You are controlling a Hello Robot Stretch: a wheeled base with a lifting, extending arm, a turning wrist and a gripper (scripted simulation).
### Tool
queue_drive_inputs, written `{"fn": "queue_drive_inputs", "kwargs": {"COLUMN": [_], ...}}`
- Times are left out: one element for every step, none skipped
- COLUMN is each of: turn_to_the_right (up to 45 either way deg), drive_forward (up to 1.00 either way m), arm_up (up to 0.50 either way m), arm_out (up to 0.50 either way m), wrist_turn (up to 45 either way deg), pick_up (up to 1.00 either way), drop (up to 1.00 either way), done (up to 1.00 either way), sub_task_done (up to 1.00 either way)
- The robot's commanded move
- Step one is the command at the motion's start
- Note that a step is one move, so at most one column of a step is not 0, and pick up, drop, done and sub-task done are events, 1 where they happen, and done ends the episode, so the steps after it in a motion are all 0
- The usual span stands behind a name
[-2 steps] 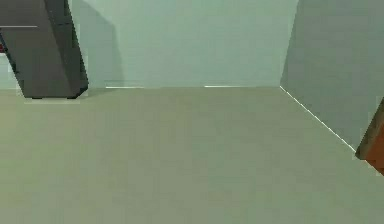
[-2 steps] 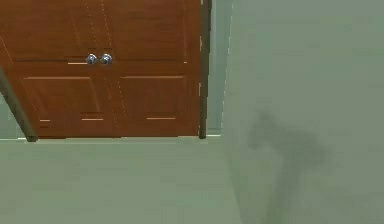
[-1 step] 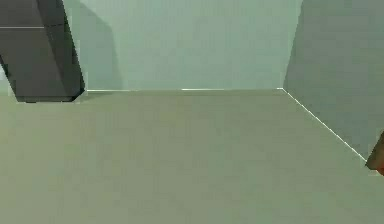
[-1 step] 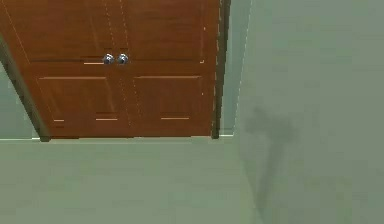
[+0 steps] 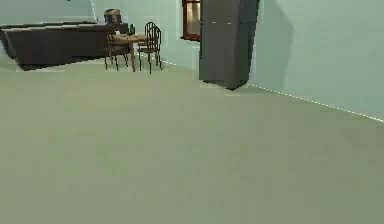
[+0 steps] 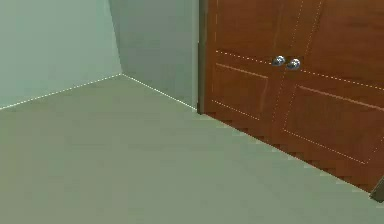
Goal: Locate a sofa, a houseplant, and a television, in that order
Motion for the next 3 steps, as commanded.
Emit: {"fn": "queue_drive_inputs", "kwargs": {"turn_to_the_right": [-45.0,0.0,0.0], "drive_forward": [0.0,1.0,0.75], "arm_up": [0.0,0.0,0.0], "arm_out": [0.0,0.0,0.0], "wrist_turn": [0.0,0.0,0.0], "pick_up": [0.0,0.0,0.0], "drop": [0.0,0.0,0.0], "done": [0.0,0.0,0.0], "sub_task_done": [0.0,0.0,0.0]}}
